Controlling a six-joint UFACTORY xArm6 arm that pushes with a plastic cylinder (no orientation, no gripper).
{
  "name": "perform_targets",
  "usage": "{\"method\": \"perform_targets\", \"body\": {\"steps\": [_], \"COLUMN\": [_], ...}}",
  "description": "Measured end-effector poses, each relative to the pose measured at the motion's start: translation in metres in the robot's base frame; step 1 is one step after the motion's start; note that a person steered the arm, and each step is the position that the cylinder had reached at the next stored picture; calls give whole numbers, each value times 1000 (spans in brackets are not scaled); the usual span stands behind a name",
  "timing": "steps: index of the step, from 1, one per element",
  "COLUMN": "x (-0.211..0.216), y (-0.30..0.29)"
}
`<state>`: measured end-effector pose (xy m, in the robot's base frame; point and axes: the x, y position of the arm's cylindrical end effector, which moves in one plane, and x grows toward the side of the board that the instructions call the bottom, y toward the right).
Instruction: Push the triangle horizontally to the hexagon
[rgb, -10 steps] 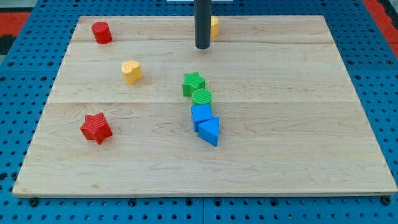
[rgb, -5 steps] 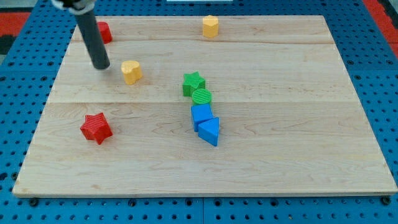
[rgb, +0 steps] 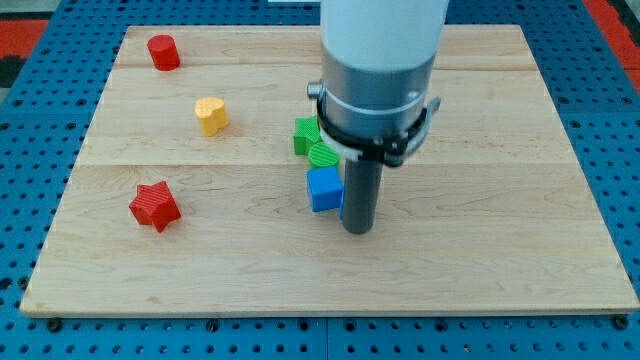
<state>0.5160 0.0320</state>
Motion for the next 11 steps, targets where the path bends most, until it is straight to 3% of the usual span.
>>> {"method": "perform_targets", "body": {"steps": [1,2,4,5,6,8,9,10,11], "x": [24,-5,-69,-74,-50,-111,-73,-89,-138], "y": [0,-19,0,39,28,78,139,149,129]}}
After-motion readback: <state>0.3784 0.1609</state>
